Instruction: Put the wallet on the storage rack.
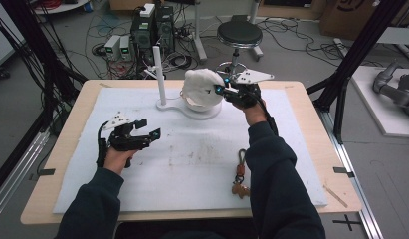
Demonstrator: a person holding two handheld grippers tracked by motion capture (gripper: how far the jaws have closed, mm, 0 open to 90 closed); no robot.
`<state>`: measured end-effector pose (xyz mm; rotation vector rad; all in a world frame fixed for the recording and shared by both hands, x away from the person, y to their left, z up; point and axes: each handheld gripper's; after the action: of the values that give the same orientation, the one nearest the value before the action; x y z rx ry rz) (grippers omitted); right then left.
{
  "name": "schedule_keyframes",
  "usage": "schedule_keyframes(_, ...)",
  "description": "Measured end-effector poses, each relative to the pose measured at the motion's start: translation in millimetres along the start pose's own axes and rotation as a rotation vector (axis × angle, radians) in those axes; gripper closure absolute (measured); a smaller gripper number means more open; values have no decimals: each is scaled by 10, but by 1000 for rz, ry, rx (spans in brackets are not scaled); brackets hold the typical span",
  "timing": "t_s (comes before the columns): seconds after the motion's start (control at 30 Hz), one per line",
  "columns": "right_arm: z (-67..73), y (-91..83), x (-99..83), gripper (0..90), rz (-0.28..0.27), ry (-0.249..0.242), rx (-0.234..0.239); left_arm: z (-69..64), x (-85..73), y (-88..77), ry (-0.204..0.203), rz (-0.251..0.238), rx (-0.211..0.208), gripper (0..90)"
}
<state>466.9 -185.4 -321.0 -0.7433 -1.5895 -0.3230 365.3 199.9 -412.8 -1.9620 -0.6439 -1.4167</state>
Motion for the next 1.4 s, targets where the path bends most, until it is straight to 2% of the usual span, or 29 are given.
schedule_keyframes(0.2, -136, 150, 124, 763, 31, -72, -41, 15, -6, -10, -10, 0, 0, 219)
schedule_keyframes(0.37, -191, 232, 130, 763, 42, -113, -72, 31, -14, -18, -20, -1, 2, 219)
schedule_keyframes(0.53, -253, 367, -3, 760, 75, -117, -94, 35, -25, -29, -27, 1, 6, 219)
schedule_keyframes(0.67, -249, 467, -71, 760, 76, -142, -87, 33, -27, -27, -30, 5, 2, 220)
schedule_keyframes(0.83, -225, 578, -161, 752, 124, -165, -73, 38, -34, -26, -36, 7, 1, 219)
schedule_keyframes(0.9, -210, 626, -204, 673, 165, -125, -57, 42, -35, -29, -39, 4, 3, 219)
schedule_keyframes(0.93, -210, 626, -204, 673, 165, -125, -57, 43, -34, -31, -39, 3, 3, 219)
schedule_keyframes(0.97, -216, 628, -215, 657, 168, -92, -39, 44, -33, -33, -38, 4, 3, 219)
schedule_keyframes(1.0, -217, 608, -213, 543, 157, -15, -8, 41, -35, -33, -40, 3, 3, 219)
schedule_keyframes(1.03, -227, 589, -200, 494, 134, 39, -6, 42, -35, -35, -38, 6, 2, 219)
schedule_keyframes(1.07, -227, 589, -200, 494, 134, 39, -6, 40, -34, -34, -37, 8, 3, 219)
schedule_keyframes(1.1, -246, 549, -165, 491, 76, 137, -6, 37, -36, -31, -39, 8, 2, 220)
schedule_keyframes(1.13, -246, 549, -165, 491, 76, 137, -6, 36, -37, -29, -39, 8, 0, 220)
schedule_keyframes(1.17, -227, 539, -135, 545, 59, 134, -16, 33, -38, -25, -41, 7, -2, 220)
schedule_keyframes(1.27, -207, 567, -132, 574, 66, 121, -33, 33, -38, -25, -39, 9, -2, 220)
schedule_keyframes(1.3, -203, 583, -139, 626, 65, 127, -35, 34, -38, -25, -41, 8, -2, 220)
schedule_keyframes(1.33, -196, 600, -150, 679, 74, 126, -40, 36, -37, -27, -41, 9, 0, 220)
schedule_keyframes(1.4, -181, 662, -203, 766, 131, 114, -47, 39, -36, -29, -40, 8, 2, 220)
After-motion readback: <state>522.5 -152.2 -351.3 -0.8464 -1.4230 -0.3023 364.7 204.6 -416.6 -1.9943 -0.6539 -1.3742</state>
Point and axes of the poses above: each handheld gripper's, and its own axes: y roughly forward along the jaws, x roughly out of its top, z roughly to its left, and after that the axes turned 4 degrees about -z, right-handed
